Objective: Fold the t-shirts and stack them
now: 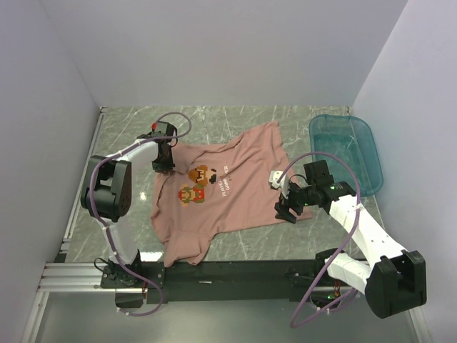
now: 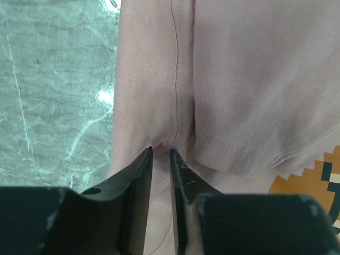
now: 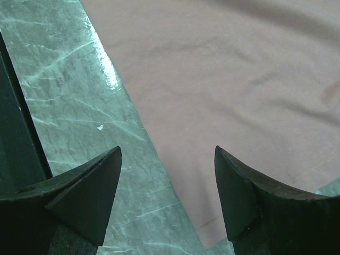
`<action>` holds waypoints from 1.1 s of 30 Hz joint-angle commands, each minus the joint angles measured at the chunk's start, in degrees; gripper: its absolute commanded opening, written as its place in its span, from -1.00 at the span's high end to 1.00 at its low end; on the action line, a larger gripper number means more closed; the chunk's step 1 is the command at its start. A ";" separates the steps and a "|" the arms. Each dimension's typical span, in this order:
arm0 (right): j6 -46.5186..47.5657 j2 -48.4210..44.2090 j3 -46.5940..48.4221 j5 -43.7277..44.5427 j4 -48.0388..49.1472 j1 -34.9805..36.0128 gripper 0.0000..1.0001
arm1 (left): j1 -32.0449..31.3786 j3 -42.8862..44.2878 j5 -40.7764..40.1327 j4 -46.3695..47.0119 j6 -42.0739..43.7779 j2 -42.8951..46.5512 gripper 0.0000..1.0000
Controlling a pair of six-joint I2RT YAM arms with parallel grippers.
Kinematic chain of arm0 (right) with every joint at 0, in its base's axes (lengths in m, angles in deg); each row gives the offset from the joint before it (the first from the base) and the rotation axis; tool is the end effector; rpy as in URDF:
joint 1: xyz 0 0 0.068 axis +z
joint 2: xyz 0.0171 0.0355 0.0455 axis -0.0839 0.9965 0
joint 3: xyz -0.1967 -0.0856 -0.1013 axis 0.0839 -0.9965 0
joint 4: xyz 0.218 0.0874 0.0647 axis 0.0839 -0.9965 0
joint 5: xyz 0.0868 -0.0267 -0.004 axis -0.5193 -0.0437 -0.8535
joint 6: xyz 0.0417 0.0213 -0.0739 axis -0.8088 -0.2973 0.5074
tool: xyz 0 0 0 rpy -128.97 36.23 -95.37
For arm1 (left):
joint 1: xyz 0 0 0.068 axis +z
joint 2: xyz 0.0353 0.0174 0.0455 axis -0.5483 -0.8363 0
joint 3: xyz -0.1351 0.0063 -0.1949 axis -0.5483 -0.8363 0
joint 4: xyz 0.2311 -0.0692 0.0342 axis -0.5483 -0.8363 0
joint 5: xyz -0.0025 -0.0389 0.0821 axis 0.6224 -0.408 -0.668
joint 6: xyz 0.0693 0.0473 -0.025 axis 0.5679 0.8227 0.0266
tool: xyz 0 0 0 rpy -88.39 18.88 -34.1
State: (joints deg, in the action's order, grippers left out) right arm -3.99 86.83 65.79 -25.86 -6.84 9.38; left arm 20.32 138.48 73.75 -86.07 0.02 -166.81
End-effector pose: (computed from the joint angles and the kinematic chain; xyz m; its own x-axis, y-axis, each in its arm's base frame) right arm 0.1906 0.0987 0.1752 -0.1400 -0.6547 -0.7428 -0.9631 0.2643 -0.0514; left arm 0.3635 -0.0639 0.1136 -0.8687 -0.1895 -0.4576 -0.2378 0.9700 0.0497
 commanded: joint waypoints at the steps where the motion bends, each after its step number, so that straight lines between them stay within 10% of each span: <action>1: 0.67 -0.92 1.43 -1.18 -0.29 -0.48 -0.54 | 0.36 1.74 0.66 0.24 1.05 1.92 0.52; 22: 0.67 -0.84 1.43 -1.10 -0.28 -0.49 -0.54 | 0.18 1.47 4.00 1.12 1.76 0.08 0.24; 33: 0.76 -0.92 1.43 -1.18 -0.46 -0.49 -0.54 | 0.18 1.21 1.81 1.12 1.76 0.43 0.91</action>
State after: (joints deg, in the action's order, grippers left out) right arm -3.96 86.83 65.79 -25.86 -7.06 9.38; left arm 20.47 138.48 76.40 -85.63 1.20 -166.78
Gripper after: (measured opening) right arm 0.771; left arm 0.084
